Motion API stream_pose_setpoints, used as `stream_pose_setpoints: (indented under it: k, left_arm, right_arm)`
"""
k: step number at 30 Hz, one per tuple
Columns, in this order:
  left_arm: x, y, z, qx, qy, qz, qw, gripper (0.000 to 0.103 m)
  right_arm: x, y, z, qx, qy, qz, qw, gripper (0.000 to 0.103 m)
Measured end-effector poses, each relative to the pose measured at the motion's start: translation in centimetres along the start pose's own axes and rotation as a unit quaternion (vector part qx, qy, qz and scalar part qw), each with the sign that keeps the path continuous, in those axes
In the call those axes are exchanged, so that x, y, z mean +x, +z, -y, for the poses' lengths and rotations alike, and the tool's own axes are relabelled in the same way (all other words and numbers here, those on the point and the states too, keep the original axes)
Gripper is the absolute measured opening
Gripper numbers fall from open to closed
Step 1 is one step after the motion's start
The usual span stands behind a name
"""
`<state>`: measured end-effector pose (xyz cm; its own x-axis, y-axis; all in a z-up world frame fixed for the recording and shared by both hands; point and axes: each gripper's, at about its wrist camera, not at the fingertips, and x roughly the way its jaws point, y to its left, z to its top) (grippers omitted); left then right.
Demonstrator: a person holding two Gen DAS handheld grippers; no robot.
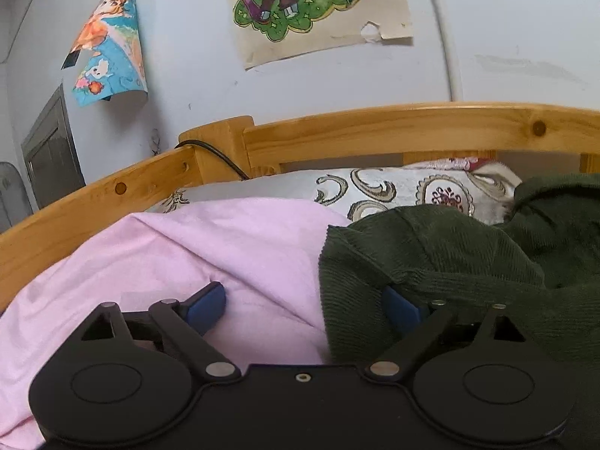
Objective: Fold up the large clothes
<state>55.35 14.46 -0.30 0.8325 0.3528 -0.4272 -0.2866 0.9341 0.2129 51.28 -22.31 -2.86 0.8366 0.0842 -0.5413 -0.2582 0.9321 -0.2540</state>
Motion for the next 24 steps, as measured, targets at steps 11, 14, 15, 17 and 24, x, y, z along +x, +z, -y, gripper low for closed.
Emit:
stream_pose_setpoints:
  k: [11, 14, 15, 17, 24]
  left_arm:
    - [-8.5, -4.4, 1.0, 0.03, -0.105, -0.012, 0.994, 0.097]
    - [-7.6, -6.4, 1.9, 0.08, -0.071, -0.051, 0.993, 0.098]
    - [-7.2, -6.8, 2.1, 0.092, -0.067, -0.059, 0.9917, 0.098]
    - [-7.1, -7.1, 2.0, 0.095, -0.071, -0.055, 0.9914, 0.099]
    - [-10.6, -6.0, 1.0, 0.046, -0.116, -0.032, 0.9917, 0.1]
  right_arm:
    - [-3.8, 2.6, -0.5, 0.039, 0.022, 0.087, 0.995, 0.103]
    - [0.0, 2.8, -1.6, 0.006, -0.021, 0.025, 0.999, 0.103]
    - [1.5, 2.3, -1.8, -0.014, -0.031, 0.006, 0.999, 0.103]
    - [2.9, 1.5, -1.3, -0.016, -0.019, -0.003, 1.0, 0.103]
    - [-3.4, 1.9, -0.6, -0.003, 0.013, 0.031, 0.999, 0.103]
